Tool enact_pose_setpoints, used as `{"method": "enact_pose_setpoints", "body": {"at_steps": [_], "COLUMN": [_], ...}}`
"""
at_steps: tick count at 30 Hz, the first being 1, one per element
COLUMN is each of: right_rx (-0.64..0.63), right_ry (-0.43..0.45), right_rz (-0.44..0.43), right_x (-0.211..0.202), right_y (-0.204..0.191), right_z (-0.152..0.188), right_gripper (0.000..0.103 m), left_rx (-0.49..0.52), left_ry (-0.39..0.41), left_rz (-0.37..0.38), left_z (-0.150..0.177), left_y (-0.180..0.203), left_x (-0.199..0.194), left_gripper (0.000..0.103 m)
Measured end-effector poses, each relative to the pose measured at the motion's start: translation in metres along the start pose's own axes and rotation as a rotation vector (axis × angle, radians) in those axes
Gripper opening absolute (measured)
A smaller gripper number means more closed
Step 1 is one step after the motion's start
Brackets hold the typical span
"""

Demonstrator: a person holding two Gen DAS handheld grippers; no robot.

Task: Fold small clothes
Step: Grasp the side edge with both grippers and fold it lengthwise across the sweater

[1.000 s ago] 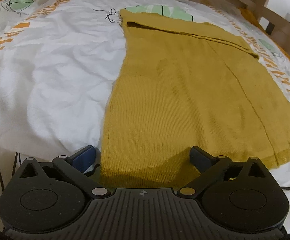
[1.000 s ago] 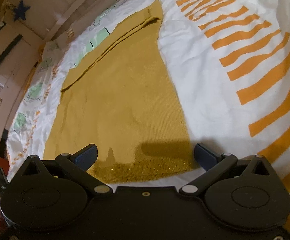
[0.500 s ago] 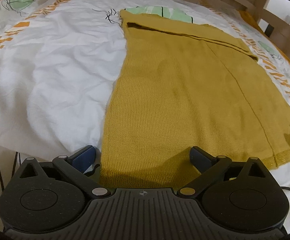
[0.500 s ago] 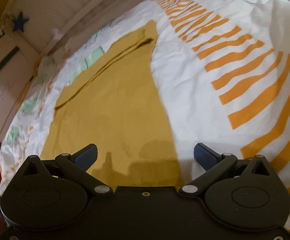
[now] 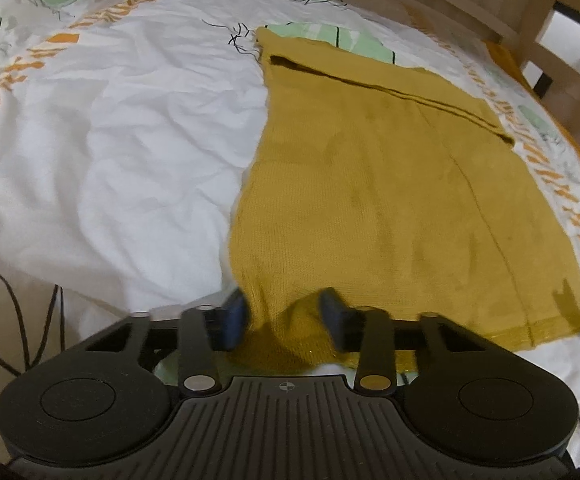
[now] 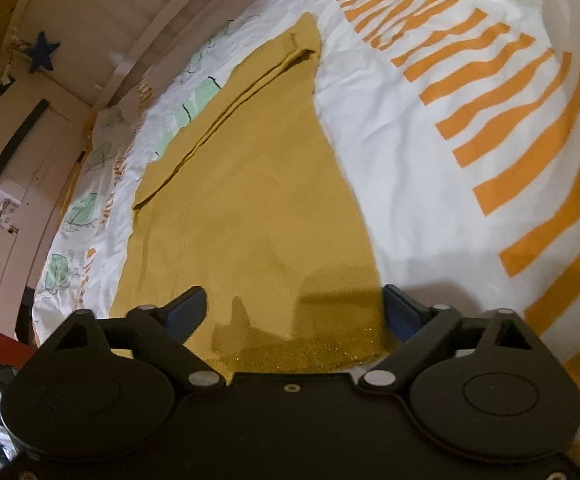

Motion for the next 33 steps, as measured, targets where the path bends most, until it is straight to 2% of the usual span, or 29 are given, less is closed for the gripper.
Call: {"method": "enact_pose_setpoints", "body": {"at_steps": [2,3,4,5,9,12,16,22,33], "right_rx": [0.038,0.055,0.070,0.080,0.044,0.025,0.024,-0.010,-0.038], "right_ry": [-0.010,-0.013,-0.015,-0.021,-0.012,0.022,0.079,0.146,0.232], "right_rz": [-0.002,0.004,0.019,0.039,0.035,-0.037,-0.131,-0.202,-0.225], "right_x": [-0.001,-0.001,-0.001,0.000,-0.002,-0.009,-0.018,-0.026,-0.011], "right_y": [0.004,0.006,0.009,0.011,0.003,-0.011,-0.028,-0.052,-0.069], "right_z": [0.000,0.001,0.002,0.002,0.003,-0.003,-0.020,-0.055,-0.129], "right_gripper": [0.067,0.060,0.039,0.014,0.013,0.013,0.013,0.013,0.013], "left_rx": [-0.010,-0.014,-0.018,-0.022,-0.063,-0.111,-0.126,-0.151,-0.194], "left_ry": [-0.002,0.000,0.000,0.001,0.021,0.054,0.121,0.202,0.296], "left_rz": [0.012,0.019,0.025,0.024,0.037,0.062,0.077,0.114,0.116], "left_z": [0.000,0.000,0.000,-0.001,-0.005,-0.015,-0.038,-0.083,-0.162], "left_y": [0.000,0.001,0.000,0.000,-0.001,-0.002,0.001,0.010,0.016], "left_x": [-0.001,-0.002,-0.002,-0.003,-0.008,-0.017,-0.035,-0.053,-0.045], "left_gripper": [0.019,0.015,0.011,0.008,0.005,0.005,0.005,0.005,0.005]}}
Point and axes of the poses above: each gripper's, at about its wrist camera, not at the fingertips, and x roughly the way its jaws point, y to its right, z to its underside, the point moved 6 cm from there along x, roughly the way its jaws point, and after that the axes turned 10 degrees about -z, right-handed, at the moved point
